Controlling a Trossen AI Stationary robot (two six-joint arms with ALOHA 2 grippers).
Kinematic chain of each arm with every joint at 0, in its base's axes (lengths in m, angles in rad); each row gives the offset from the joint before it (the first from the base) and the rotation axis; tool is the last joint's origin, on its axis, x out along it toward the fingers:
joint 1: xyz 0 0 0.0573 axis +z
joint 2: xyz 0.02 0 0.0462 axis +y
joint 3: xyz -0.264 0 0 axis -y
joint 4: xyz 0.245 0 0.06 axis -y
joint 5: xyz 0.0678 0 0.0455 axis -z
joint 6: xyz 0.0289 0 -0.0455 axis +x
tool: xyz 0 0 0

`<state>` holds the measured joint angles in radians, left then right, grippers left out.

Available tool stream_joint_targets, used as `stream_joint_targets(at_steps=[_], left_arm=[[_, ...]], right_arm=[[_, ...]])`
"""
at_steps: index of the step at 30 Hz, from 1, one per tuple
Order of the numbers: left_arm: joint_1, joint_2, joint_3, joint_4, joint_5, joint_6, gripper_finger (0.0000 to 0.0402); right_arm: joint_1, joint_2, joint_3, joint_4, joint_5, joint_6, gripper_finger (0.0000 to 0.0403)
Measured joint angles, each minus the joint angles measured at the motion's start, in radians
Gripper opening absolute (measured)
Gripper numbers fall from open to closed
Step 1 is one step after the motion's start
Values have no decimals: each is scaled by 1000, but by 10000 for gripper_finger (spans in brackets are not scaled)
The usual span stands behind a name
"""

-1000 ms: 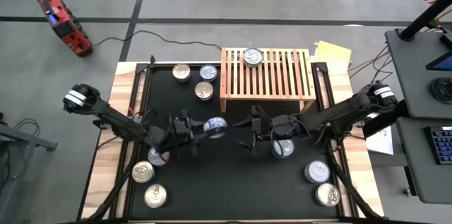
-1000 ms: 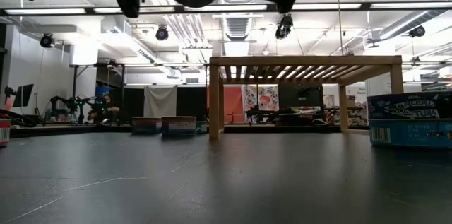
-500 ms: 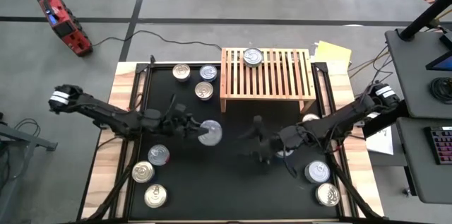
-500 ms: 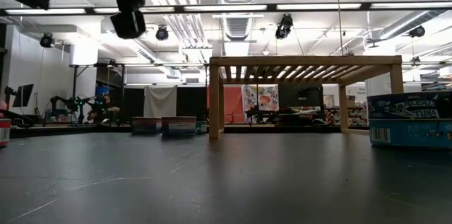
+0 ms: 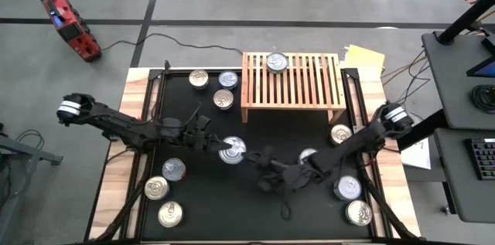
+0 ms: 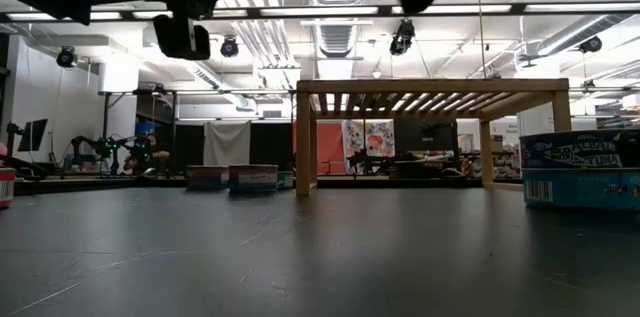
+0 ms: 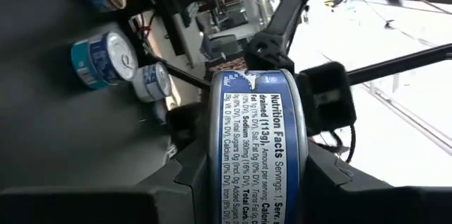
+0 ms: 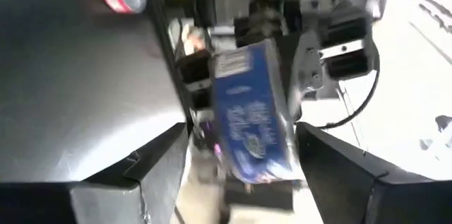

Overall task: Stack canned seafood by type on shelf
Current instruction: Put the blue tuna can on the shelf

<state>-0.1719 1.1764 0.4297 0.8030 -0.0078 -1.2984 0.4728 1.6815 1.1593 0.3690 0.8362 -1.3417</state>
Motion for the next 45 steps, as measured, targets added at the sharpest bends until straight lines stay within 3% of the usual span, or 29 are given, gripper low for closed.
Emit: stream_joint_targets(at_steps=[5, 13, 15, 17, 20, 23, 26, 31, 35, 40, 45], left_arm=[[0, 14, -1, 5, 11, 2, 120], [0, 33, 0, 26, 24, 36, 120], [0, 35, 0, 28, 22, 67, 146], [1, 35, 0, 28, 21, 105, 199], [3, 33, 0, 47, 20, 163, 273], [4, 29, 0, 63, 20, 210, 321], [4, 25, 0, 86, 19, 276, 343], [18, -6, 0, 99, 20, 402, 345], [33, -32, 0, 91, 19, 541, 336], [38, -50, 0, 51, 17, 760, 327], [43, -51, 0, 44, 14, 920, 323]], right_arm=[[-2, 78, 82, 3, 116, -59, 249], [-2, 110, 104, 2, 110, -109, 182], [-2, 110, 103, 4, 111, -112, 151], [-2, 107, 102, 1, 120, -106, 127], [-4, 107, 100, 0, 138, -97, 129], [-4, 107, 101, 0, 162, -96, 129], [-4, 99, 104, 3, 199, -88, 129], [-9, 26, 89, -33, 215, -14, 129], [-21, -85, 78, -166, 211, 144, 129], [-50, -262, 78, -491, 191, 550, 129], [-119, -434, 78, -843, -37, 1022, 129]])
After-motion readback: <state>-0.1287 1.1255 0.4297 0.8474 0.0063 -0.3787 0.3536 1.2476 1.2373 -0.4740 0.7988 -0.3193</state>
